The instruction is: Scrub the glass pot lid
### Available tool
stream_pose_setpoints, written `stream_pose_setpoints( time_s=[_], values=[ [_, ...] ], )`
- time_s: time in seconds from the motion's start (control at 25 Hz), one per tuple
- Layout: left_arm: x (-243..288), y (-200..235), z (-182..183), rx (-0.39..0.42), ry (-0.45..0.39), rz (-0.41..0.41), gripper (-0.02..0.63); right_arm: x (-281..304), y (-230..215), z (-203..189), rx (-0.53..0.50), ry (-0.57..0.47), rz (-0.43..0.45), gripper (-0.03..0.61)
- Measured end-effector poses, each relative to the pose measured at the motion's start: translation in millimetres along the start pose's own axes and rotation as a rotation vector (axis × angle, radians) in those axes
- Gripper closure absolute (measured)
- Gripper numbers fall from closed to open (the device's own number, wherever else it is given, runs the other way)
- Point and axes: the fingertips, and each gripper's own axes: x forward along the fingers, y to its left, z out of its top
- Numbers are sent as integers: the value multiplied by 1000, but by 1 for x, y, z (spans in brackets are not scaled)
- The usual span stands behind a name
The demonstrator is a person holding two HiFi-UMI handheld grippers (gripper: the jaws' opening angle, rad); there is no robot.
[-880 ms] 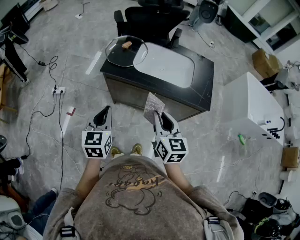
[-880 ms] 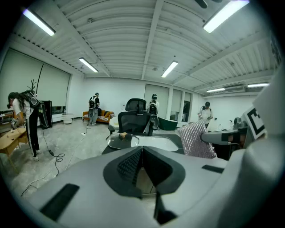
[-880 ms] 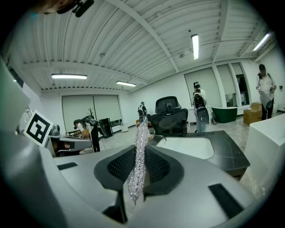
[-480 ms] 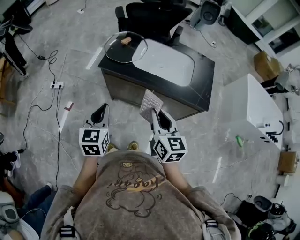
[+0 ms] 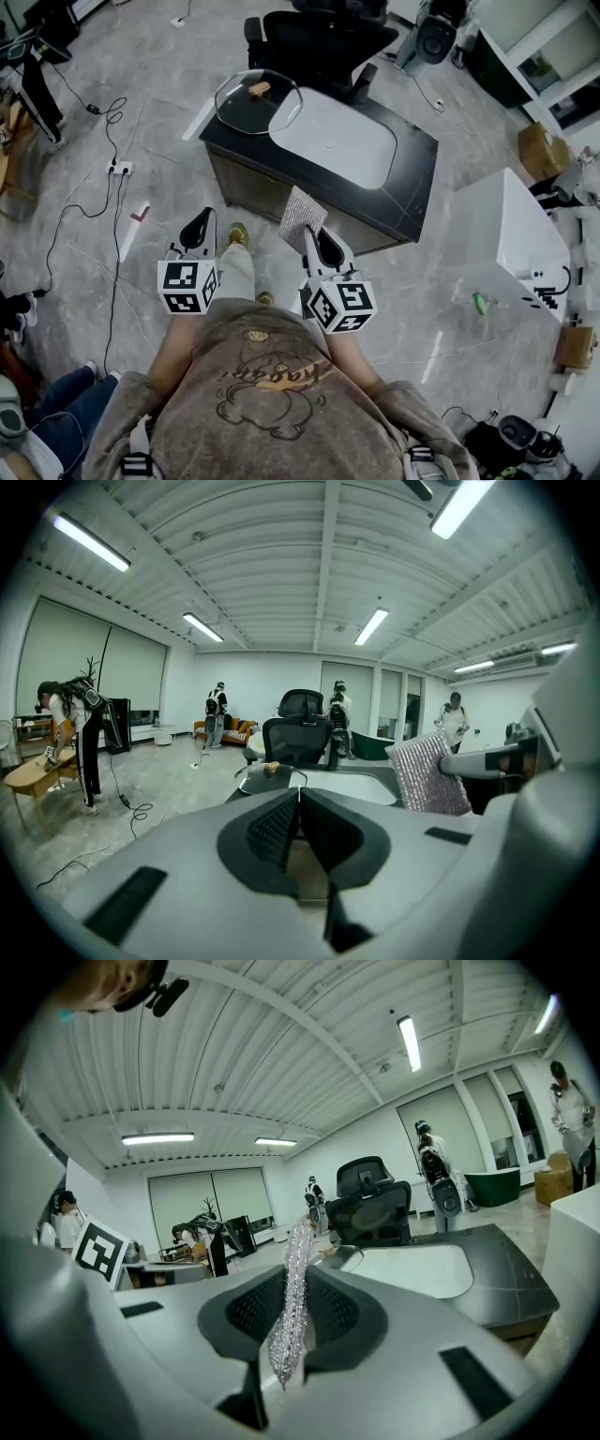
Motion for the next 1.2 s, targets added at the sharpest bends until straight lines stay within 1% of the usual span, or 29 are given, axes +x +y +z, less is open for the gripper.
stream_pose_setpoints(
  time_s=[0.2,0.36,0.52,0.6,0.68,0.8,0.92,1.04,1.2],
  values=[
    [36,8,11,15,-6,-11,595,24,-20,4,9,-4,-25,500],
    [84,15,19,23,0,-44,595,55,-42,14,7,-12,-61,500],
    [136,29,32,14,5,-68,595,99,-63,27,5,-9,-75,499],
    [163,36,38,9,16,-95,595,123,-72,34,2,-8,-79,499],
    [189,42,44,14,33,-123,595,148,-80,41,1,-1,-81,499],
    [224,57,56,30,51,-138,595,187,-91,51,-1,12,-87,499],
    [258,70,67,28,67,-172,595,226,-103,62,7,22,-98,499],
    [286,83,79,30,84,-211,595,257,-109,72,11,37,-110,499],
    [316,97,99,25,68,-250,595,286,-115,88,10,32,-129,499]
  ],
)
